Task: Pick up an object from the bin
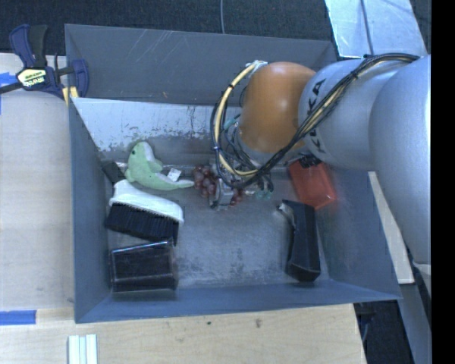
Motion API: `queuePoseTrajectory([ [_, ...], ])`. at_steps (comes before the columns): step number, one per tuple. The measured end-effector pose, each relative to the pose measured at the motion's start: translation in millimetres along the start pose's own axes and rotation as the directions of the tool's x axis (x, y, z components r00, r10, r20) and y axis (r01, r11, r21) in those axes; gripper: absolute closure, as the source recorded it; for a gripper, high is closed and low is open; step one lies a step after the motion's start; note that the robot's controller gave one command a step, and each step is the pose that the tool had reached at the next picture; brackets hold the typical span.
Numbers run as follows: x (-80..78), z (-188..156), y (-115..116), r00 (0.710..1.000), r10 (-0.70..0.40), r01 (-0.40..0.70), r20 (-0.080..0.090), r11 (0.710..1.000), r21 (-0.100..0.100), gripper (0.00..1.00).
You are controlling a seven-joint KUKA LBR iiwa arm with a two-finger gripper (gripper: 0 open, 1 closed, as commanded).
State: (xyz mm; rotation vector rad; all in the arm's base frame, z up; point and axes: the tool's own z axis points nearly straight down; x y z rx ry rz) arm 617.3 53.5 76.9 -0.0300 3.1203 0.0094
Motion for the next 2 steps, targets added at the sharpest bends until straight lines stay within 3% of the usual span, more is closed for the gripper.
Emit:
queuePoseTrajectory([
  [1, 3.9, -46, 2, 0.999, -0.031, 0.031, -0.008, 1.000, 0.002, 1.00],
  [2, -4.3, -133, -6, 0.999, -0.039, 0.039, 0.002, 0.999, 0.000, 1.00],
])
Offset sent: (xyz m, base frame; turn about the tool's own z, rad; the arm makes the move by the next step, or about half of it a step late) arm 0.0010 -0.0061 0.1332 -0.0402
